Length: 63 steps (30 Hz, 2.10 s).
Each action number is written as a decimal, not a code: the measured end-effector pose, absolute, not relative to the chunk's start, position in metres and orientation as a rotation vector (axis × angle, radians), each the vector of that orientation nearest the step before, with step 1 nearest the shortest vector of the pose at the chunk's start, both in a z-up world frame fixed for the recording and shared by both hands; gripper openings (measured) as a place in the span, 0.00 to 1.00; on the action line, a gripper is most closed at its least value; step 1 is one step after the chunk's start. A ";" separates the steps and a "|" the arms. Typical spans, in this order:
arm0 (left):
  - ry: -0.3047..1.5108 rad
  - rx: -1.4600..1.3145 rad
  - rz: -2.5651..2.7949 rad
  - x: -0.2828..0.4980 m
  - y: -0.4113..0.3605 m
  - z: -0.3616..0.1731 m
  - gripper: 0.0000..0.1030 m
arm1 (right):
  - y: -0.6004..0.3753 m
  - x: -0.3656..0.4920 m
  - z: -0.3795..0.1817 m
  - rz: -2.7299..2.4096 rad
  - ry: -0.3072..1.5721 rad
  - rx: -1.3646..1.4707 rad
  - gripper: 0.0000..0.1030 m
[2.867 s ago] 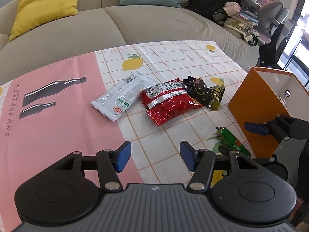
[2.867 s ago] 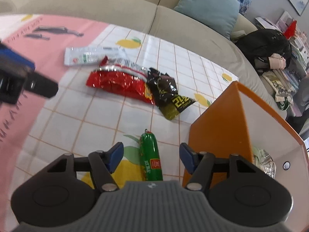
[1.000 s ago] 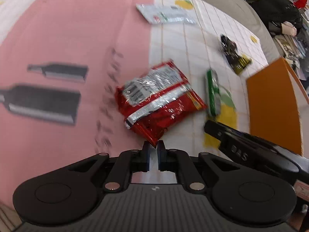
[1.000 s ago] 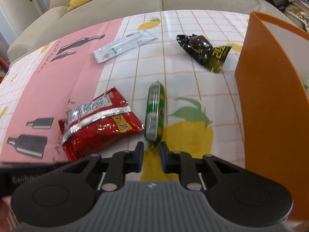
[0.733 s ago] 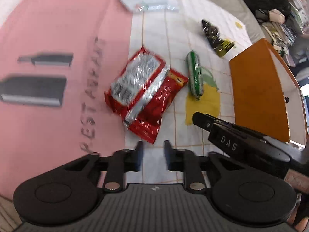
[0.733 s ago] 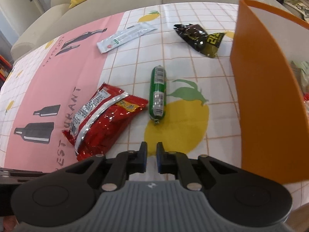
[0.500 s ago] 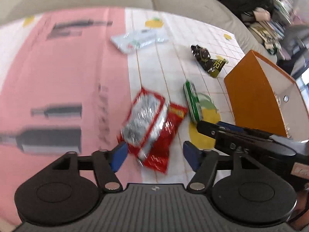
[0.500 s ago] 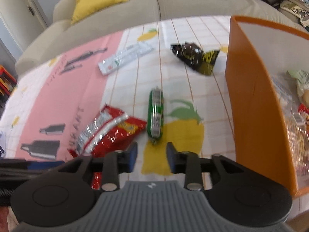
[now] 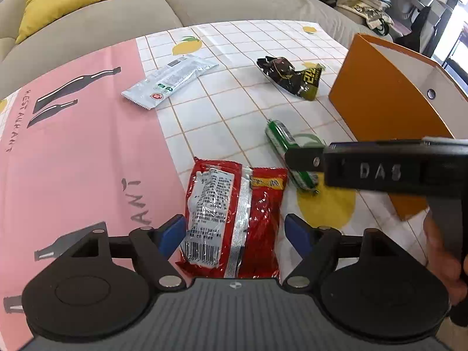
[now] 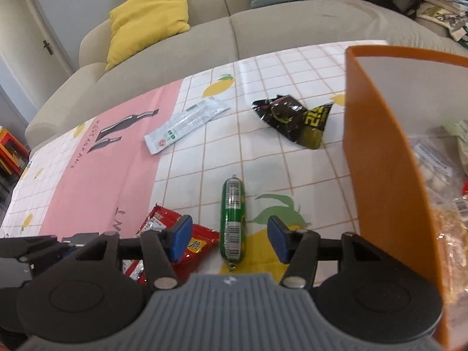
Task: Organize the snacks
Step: 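Grasp the red chip bag with the left tool while the right tool grasps the green sausage stick, then carry the red chip bag and green sausage over the orange box and lower them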
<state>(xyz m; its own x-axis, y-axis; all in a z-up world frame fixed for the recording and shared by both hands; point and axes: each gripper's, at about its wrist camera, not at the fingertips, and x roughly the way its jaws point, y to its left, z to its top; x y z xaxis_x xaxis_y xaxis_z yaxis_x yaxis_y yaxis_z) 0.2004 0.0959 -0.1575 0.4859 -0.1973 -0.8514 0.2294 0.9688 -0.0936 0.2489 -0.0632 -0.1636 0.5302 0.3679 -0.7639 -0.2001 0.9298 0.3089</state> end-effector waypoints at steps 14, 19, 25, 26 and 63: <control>1.032 0.048 -0.256 0.216 0.091 -0.174 0.91 | -0.046 0.265 -0.187 0.341 0.955 0.054 0.43; 1.028 0.041 -0.230 0.217 0.087 -0.176 0.91 | -0.044 0.264 -0.188 0.342 0.936 0.021 0.39; 1.025 0.033 -0.200 0.216 0.083 -0.176 0.87 | -0.045 0.263 -0.189 0.319 0.920 -0.017 0.23; 1.026 0.031 -0.196 0.216 0.083 -0.176 0.86 | -0.046 0.264 -0.189 0.319 0.921 -0.014 0.21; 0.952 -0.273 -0.171 0.182 0.094 -0.062 0.82 | -0.104 0.209 -0.070 0.286 0.861 0.127 0.20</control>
<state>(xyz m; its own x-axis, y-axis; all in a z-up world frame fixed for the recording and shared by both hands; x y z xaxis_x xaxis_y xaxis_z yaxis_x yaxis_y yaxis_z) 0.1818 0.0940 -0.0621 0.5703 -0.2626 -0.7783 0.0238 0.9524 -0.3038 0.2088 -0.1038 -0.0698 0.6166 0.2991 -0.7282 -0.1970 0.9542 0.2251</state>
